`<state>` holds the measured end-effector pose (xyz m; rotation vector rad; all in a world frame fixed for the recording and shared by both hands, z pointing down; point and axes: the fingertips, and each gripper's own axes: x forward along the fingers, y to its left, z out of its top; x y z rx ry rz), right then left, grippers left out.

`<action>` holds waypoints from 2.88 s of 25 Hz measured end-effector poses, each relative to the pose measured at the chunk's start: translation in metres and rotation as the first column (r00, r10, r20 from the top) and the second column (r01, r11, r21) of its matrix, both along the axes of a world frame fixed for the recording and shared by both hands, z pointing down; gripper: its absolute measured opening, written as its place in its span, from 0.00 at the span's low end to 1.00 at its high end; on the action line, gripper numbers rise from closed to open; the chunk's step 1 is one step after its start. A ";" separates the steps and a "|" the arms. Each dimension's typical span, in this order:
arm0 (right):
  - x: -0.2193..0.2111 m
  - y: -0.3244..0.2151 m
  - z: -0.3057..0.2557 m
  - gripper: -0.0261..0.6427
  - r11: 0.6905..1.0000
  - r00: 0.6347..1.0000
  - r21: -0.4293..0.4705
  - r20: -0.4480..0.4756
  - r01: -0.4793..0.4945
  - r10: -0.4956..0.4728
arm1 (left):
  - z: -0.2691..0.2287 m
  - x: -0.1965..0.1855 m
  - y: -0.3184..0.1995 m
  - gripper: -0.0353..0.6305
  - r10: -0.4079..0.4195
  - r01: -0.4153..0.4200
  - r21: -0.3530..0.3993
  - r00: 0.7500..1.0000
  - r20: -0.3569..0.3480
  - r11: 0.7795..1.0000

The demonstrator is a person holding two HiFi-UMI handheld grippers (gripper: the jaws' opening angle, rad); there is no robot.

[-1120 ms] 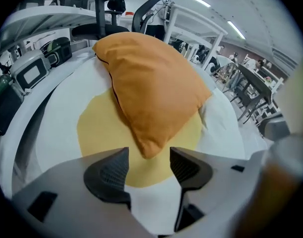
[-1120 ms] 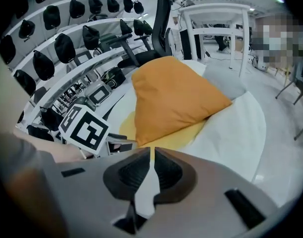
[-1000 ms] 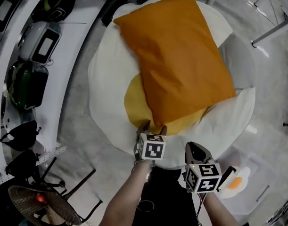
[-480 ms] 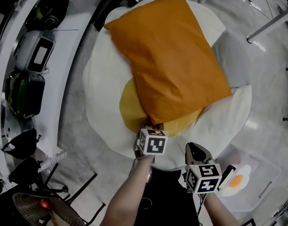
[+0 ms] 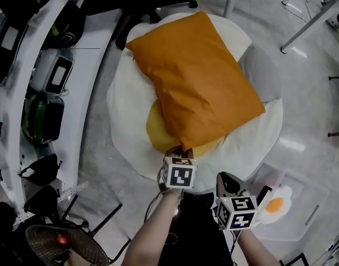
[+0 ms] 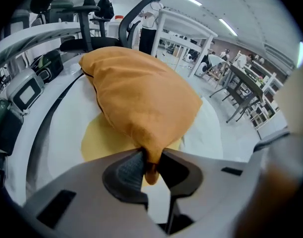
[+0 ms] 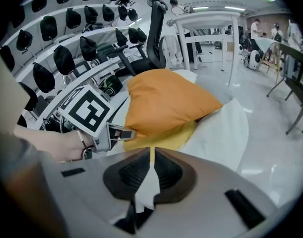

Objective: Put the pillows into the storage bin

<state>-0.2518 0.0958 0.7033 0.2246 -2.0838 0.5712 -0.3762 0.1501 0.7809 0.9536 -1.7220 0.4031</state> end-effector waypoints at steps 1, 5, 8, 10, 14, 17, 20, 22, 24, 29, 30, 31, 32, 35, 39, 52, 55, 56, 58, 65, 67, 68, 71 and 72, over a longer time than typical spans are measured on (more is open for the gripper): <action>0.003 0.001 -0.009 0.08 1.000 1.000 0.004 0.007 -0.008 0.008 | -0.009 0.005 0.002 0.15 0.004 -0.004 -0.002 1.000 -0.002 1.000; 0.020 -0.001 -0.048 0.08 0.999 0.999 0.014 0.017 -0.048 0.048 | -0.054 0.032 0.011 0.15 0.038 -0.038 -0.013 0.999 -0.010 0.999; 0.035 -0.007 -0.077 0.08 0.995 0.995 0.025 0.019 -0.097 0.096 | -0.085 0.055 0.017 0.14 0.082 -0.083 -0.026 0.996 -0.022 0.996; 0.047 -0.012 -0.094 0.08 0.991 0.991 0.029 0.018 -0.133 0.133 | -0.101 0.068 0.023 0.14 0.101 -0.103 -0.037 0.994 -0.035 0.994; 0.073 -0.018 -0.121 0.08 0.977 0.977 0.011 0.008 -0.211 0.211 | -0.135 0.086 0.024 0.14 0.095 -0.098 -0.039 0.993 -0.065 0.994; 0.094 -0.020 -0.142 0.08 0.967 0.967 0.011 -0.001 -0.253 0.253 | -0.168 0.096 0.012 0.14 0.142 -0.144 -0.022 0.988 -0.064 0.989; 0.111 -0.021 -0.162 0.08 0.956 0.956 0.016 -0.004 -0.293 0.293 | -0.198 0.107 -0.005 0.13 0.189 -0.189 0.012 0.981 -0.051 0.982; 0.120 -0.023 -0.172 0.08 0.944 0.944 0.015 0.000 -0.331 0.331 | -0.214 0.113 -0.017 0.13 0.220 -0.219 0.044 0.975 -0.040 0.975; 0.127 -0.027 -0.180 0.08 0.927 0.928 0.027 0.013 -0.373 0.373 | -0.227 0.119 -0.031 0.13 0.263 -0.261 0.071 0.964 -0.029 0.963; 0.152 -0.034 -0.198 0.08 0.880 0.881 0.041 0.041 -0.472 0.471 | -0.261 0.147 -0.051 0.13 0.346 -0.340 0.096 0.936 -0.063 0.936; 0.160 -0.036 -0.201 0.08 0.870 0.871 0.043 0.042 -0.491 0.490 | -0.265 0.155 -0.057 0.13 0.364 -0.357 0.100 0.929 -0.067 0.929; 0.169 -0.038 -0.203 0.08 0.859 0.860 0.046 0.042 -0.509 0.508 | -0.269 0.161 -0.063 0.13 0.380 -0.372 0.100 0.923 -0.067 0.923; 0.178 -0.039 -0.205 0.08 0.849 0.850 0.048 0.043 -0.526 0.525 | -0.272 0.167 -0.067 0.13 0.393 -0.386 0.100 0.917 -0.064 0.917; 0.207 -0.043 -0.211 0.08 0.815 0.817 0.054 0.048 -0.576 0.574 | -0.280 0.181 -0.081 0.13 0.419 -0.414 0.101 0.907 -0.043 0.905; 0.258 -0.047 -0.213 0.08 0.759 0.761 0.063 0.042 -0.648 0.647 | -0.294 0.203 -0.103 0.13 0.469 -0.466 0.105 0.883 -0.006 0.879; 0.401 -0.044 -0.224 0.08 0.601 0.602 0.050 0.035 -0.798 0.797 | -0.361 0.328 -0.166 0.12 0.564 -0.558 0.188 0.825 0.025 0.808; 0.430 -0.043 -0.227 0.08 0.573 0.575 0.047 0.039 -0.818 0.817 | -0.374 0.360 -0.178 0.12 0.567 -0.557 0.212 0.823 0.012 0.803; 0.440 -0.043 -0.228 0.08 0.565 0.567 0.047 0.039 -0.824 0.823 | -0.377 0.371 -0.182 0.12 0.572 -0.561 0.219 0.820 0.012 0.799; 0.460 -0.043 -0.228 0.08 0.547 0.549 0.049 0.043 -0.836 0.835 | -0.383 0.395 -0.190 0.12 0.586 -0.572 0.233 0.810 0.010 0.787; 0.531 -0.039 -0.229 0.07 0.452 0.454 0.054 0.059 -0.891 0.889 | -0.394 0.504 -0.218 0.12 0.678 -0.655 0.269 0.735 0.009 0.706; 0.554 -0.038 -0.230 0.08 0.420 0.423 0.059 0.061 -0.906 0.904 | -0.396 0.536 -0.226 0.12 0.709 -0.688 0.269 0.704 0.024 0.674; 0.567 -0.037 -0.230 0.07 0.402 0.406 0.062 0.061 -0.913 0.912 | -0.398 0.552 -0.229 0.12 0.725 -0.704 0.271 0.689 0.030 0.657; 0.605 -0.033 -0.230 0.07 0.340 0.344 0.070 0.056 -0.938 0.937 | -0.402 0.603 -0.238 0.12 0.776 -0.755 0.279 0.628 0.048 0.594; 0.617 -0.031 -0.229 0.07 0.316 0.320 0.071 0.054 -0.946 0.946 | -0.403 0.620 -0.241 0.12 0.793 -0.771 0.282 0.607 0.050 0.572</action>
